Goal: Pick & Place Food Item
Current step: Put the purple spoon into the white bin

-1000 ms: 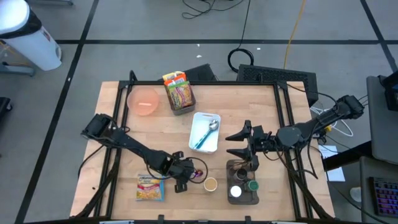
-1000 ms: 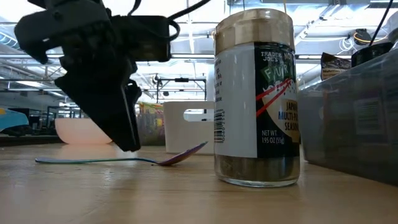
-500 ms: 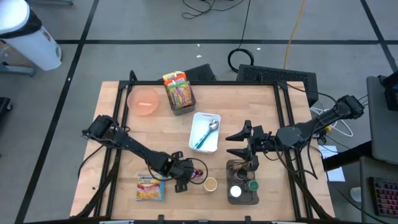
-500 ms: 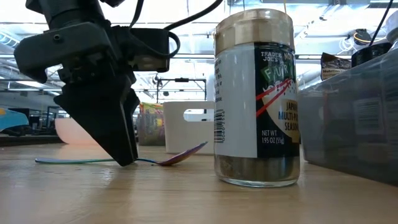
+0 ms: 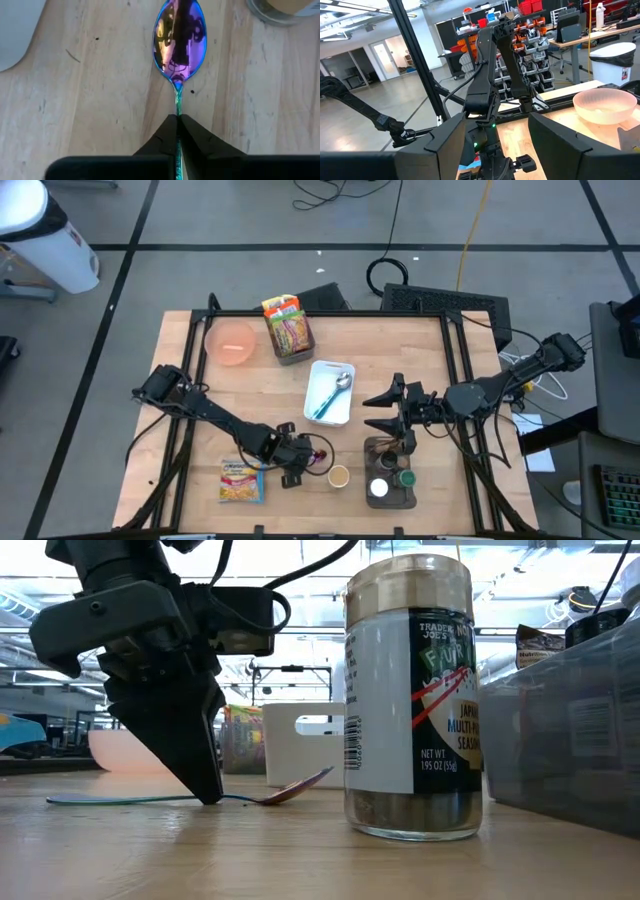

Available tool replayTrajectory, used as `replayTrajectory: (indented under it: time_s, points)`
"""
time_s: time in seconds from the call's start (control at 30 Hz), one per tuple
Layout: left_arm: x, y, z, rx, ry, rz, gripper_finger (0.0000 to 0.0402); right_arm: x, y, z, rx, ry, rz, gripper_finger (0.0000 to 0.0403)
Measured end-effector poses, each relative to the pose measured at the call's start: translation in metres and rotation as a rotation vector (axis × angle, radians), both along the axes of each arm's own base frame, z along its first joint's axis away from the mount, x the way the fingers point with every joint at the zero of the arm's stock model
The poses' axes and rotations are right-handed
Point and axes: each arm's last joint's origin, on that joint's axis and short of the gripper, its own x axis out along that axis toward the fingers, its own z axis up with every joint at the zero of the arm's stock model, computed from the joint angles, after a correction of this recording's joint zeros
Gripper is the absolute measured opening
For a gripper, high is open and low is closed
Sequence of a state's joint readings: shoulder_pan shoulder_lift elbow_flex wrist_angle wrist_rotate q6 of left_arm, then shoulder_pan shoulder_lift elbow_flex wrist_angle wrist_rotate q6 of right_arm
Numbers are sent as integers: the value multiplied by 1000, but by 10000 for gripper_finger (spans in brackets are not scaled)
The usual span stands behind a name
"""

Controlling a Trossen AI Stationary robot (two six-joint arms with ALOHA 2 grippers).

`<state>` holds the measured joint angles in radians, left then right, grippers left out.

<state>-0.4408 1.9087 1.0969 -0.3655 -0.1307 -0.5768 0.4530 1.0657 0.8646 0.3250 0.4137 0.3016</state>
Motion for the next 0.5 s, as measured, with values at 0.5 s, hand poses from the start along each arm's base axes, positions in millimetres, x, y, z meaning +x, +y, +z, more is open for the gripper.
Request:
replayTrajectory:
  time_s: [0.5]
  points:
    - [-1, 21, 33, -121, -6, 130, 5, 0, 0, 0, 6, -3, 0, 210]
